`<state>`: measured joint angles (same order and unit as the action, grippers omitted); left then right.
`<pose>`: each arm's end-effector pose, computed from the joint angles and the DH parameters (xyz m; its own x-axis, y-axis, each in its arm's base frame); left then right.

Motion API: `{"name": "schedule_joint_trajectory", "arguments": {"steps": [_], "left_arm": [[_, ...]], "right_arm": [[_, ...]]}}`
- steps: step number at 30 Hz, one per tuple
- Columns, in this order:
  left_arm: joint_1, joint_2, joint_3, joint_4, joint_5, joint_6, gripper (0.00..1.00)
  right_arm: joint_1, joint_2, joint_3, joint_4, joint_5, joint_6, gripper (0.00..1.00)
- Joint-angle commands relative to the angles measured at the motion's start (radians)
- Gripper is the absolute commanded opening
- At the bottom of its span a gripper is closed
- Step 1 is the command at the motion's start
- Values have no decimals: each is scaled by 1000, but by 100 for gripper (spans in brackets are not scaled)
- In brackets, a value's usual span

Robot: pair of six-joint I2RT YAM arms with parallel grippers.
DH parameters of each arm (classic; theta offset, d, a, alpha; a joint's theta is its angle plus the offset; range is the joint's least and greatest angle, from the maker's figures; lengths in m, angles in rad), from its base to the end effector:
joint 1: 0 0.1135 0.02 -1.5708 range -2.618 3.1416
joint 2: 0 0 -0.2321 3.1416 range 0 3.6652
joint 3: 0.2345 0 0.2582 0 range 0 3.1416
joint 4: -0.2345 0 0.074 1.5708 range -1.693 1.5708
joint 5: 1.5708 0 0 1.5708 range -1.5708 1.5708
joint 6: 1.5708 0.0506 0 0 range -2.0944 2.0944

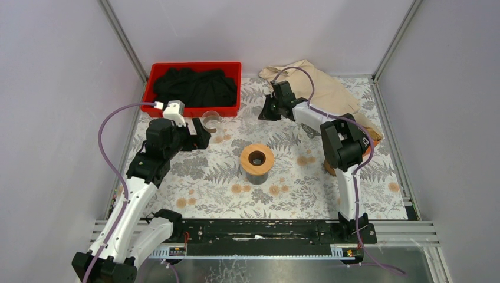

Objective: Place the coffee filter in the dripper
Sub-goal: Pick up the coffee dripper from the center of the board.

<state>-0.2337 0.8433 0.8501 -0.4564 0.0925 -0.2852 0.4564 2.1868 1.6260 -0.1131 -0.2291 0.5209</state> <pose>0.2211 -0.0574 0.2945 -0.4934 -0.1705 -0.8529 0.1800 0.9394 -0.2919 0.4393 0.2285 0.1432 -0.7787 0.1576 -0.6072 -0.2317 0.8273 0.5118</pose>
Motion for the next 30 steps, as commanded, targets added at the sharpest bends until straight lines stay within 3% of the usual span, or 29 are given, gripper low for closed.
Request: {"name": "schedule_joint_trajectory", "arguments": {"steps": [1,6,13,30], "left_arm": [[10,4,-8,52,14,15,100],[9,17,-8,52,15,14,100],[10,34,2,51,22,-8,100],[8,94,70,67,210,-168,100]], "right_arm": [[-7,-73,41,13,-18,-7,7],[-6,-121,49,-49,-15,-33,0],[-6,-234,37,-144,10,-74,0],[1,-540,4,-398,0,-134,0]]}}
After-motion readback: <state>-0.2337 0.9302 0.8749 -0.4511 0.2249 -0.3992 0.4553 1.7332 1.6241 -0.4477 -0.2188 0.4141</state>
